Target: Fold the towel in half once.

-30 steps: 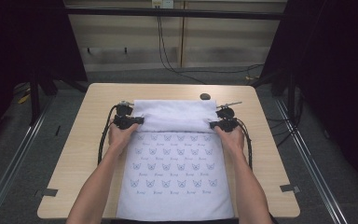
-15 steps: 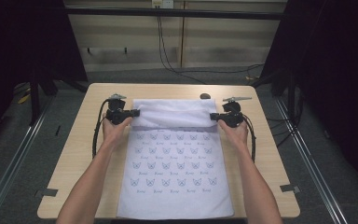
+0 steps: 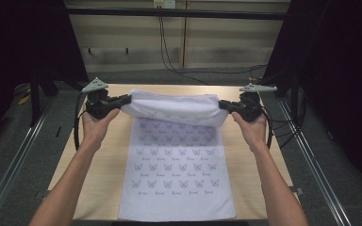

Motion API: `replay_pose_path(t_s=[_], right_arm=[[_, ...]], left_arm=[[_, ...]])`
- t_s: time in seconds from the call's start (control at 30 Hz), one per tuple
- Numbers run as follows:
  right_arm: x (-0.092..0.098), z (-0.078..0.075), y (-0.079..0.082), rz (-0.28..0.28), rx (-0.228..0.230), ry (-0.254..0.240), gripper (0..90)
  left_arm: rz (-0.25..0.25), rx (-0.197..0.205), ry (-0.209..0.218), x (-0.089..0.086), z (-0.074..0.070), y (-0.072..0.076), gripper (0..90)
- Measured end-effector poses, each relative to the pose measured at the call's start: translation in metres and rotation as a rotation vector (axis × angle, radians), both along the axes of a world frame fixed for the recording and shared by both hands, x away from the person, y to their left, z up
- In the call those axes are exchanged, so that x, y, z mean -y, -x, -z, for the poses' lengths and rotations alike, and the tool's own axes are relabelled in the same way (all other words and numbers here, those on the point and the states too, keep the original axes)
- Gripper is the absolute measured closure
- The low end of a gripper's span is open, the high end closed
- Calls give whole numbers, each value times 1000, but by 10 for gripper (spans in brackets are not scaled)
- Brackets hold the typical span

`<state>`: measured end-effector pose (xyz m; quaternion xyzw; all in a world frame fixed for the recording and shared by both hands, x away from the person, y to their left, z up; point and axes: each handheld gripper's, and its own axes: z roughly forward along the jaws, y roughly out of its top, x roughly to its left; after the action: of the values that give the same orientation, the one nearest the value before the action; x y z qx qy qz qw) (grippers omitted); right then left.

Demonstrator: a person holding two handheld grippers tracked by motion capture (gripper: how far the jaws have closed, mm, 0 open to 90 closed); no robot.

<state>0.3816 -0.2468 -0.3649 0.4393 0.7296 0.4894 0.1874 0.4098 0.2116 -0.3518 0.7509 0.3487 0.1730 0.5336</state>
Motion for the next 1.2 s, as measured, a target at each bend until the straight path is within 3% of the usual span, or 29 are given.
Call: replay_pose_path(t_s=[0.13,0.23,0.3,0.37,0.43,0.53,0.63,0.77,0.83,0.87,0.9,0.97,1.03,1.1,1.2], right_arm=[[0,-9,21,-37,24,-9,875],[1,-11,40,-70,28,7,875],[2,-10,60,-106,31,18,876],[2,-9,67,-115,28,27,876],[2,-4,81,-142,25,33,875],[0,14,101,-166,-3,49,875],[0,32,116,-176,-36,62,875],[2,52,134,-180,-68,30,874],[0,68,144,-197,-108,63,873],[-2,77,148,-207,-136,75,873],[-3,84,151,-219,-157,96,873],[-4,95,155,-231,-192,109,873],[-5,100,159,-238,-208,117,869],[-4,99,160,-239,-203,122,867],[-1,94,169,-242,-185,106,835]], left_arm=[[37,24,10,-2,-8,27,869],[71,29,-21,-1,-1,48,869],[94,13,-12,-5,7,63,869],[78,-7,-19,-10,15,78,869],[88,-20,-15,-16,28,89,866],[113,-60,-29,-17,53,107,865],[134,-88,-13,-17,72,125,865],[156,-119,-35,-18,92,144,855],[169,-137,-88,-17,104,153,853],[170,-155,-143,-16,109,156,869],[172,-190,-162,-13,116,157,871],[192,-236,-156,-8,124,156,871],[223,-196,-173,-4,119,158,866],[233,-176,-139,-6,114,160,867],[244,-181,-127,-11,113,166,854]])
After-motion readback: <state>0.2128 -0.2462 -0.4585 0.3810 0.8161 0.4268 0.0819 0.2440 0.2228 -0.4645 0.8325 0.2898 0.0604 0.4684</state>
